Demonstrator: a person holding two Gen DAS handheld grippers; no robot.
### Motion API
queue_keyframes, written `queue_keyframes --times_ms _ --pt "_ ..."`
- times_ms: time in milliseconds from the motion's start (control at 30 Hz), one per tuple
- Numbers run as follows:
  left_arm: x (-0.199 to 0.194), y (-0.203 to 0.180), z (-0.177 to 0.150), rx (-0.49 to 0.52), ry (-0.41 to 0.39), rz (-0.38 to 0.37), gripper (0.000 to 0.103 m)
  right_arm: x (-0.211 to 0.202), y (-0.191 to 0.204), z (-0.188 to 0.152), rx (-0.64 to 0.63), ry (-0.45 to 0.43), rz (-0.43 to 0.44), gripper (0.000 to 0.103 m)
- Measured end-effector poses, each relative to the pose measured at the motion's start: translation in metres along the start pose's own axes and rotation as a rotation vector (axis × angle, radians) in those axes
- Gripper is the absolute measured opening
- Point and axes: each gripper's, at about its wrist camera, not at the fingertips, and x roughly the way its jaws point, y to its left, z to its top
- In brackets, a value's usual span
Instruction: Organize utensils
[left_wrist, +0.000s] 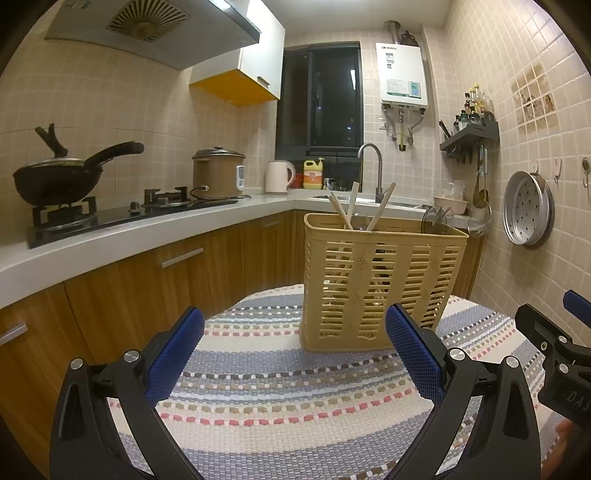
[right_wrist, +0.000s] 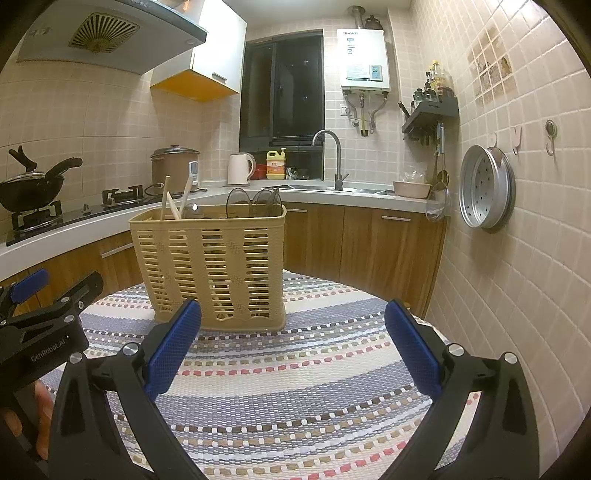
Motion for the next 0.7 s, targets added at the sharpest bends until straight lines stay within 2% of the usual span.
queue_keyframes --times_ms 700 --pt "0.0028 -0.0052 -0.0014 0.016 0.016 -0.014 0.095 -0.0018 -0.0012 -0.0001 0.012 -0.003 -0.004 0.095"
